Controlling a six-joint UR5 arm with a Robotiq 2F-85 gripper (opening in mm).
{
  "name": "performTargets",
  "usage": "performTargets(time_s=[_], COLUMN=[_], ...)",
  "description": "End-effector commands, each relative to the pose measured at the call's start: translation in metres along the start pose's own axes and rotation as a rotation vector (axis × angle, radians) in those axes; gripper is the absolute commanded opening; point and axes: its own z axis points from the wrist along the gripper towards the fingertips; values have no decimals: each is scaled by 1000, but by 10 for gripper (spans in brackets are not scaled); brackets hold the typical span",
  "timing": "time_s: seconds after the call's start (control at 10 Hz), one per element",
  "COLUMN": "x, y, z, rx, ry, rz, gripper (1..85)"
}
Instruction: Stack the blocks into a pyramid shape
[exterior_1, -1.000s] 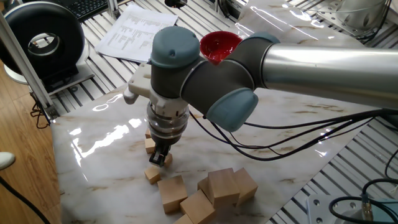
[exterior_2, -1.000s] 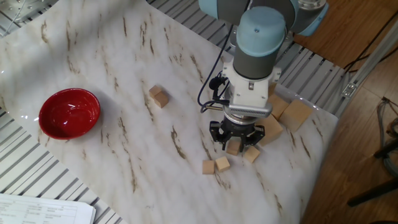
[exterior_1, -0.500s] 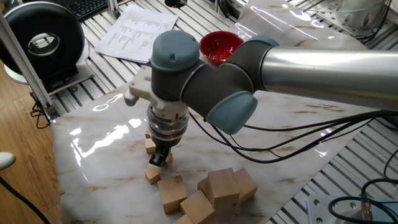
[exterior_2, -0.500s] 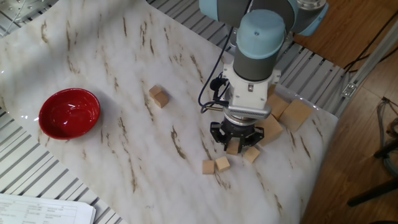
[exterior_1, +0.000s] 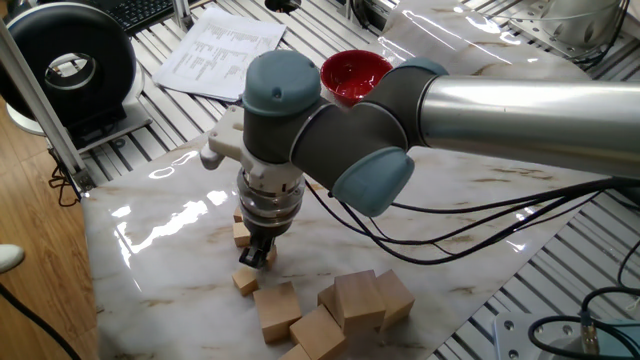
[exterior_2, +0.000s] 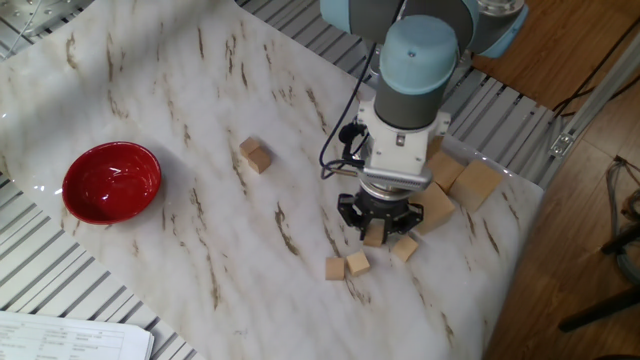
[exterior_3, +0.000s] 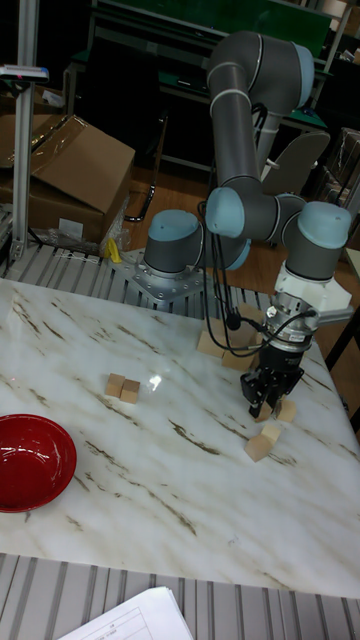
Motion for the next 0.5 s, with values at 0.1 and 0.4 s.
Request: performTargets(time_s=[0.1,0.4], x=[-2,1], y=[2,-1], z=[-6,-25], rx=[-16,11], ry=[-7,18], rz=[12,-21], gripper=[250,250])
